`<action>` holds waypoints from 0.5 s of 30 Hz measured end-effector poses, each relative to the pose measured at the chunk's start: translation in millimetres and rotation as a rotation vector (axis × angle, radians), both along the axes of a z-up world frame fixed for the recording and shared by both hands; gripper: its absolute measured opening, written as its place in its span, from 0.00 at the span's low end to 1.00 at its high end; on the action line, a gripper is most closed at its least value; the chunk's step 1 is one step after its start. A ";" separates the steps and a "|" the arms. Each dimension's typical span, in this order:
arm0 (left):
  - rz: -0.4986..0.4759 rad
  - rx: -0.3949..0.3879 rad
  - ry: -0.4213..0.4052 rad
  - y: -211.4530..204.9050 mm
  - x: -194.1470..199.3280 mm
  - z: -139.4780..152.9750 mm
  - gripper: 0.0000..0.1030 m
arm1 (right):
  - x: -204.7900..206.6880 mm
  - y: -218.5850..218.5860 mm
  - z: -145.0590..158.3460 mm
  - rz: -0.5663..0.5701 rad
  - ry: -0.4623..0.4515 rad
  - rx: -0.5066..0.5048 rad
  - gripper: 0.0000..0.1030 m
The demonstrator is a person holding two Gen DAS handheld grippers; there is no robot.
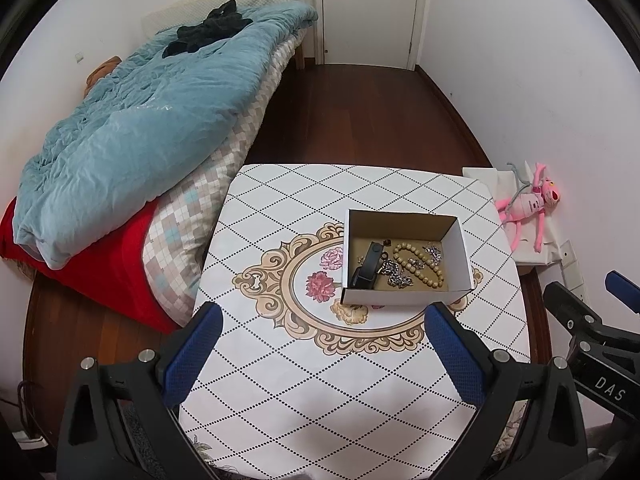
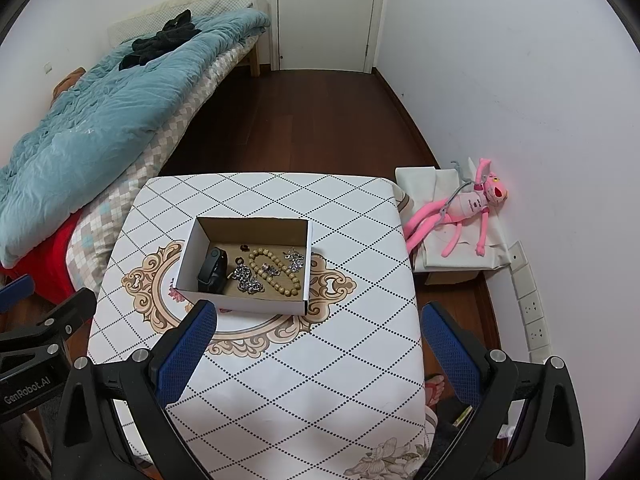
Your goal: Organize jewelry
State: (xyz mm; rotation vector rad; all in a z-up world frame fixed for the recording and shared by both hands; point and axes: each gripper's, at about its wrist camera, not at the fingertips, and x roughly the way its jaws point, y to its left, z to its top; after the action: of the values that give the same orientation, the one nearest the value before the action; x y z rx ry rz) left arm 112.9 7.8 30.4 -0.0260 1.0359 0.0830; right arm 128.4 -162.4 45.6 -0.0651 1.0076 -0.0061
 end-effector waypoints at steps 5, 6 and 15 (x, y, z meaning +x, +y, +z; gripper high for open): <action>0.004 -0.003 0.005 3.2 0.7 -2.0 1.00 | 0.5 0.3 -0.9 0.000 0.001 -0.003 1.00; 0.005 -0.003 0.005 3.9 0.8 -2.1 1.00 | 0.5 0.1 -0.8 0.000 0.001 -0.003 1.00; 0.006 -0.004 0.006 4.9 1.5 -2.8 1.00 | 1.1 2.4 -1.2 0.003 0.000 -0.004 1.00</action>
State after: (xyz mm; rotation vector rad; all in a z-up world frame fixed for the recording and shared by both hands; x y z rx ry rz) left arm 114.4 12.6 27.6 -0.0326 1.0424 0.0859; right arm 129.5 -159.9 44.4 -0.0698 1.0074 -0.0053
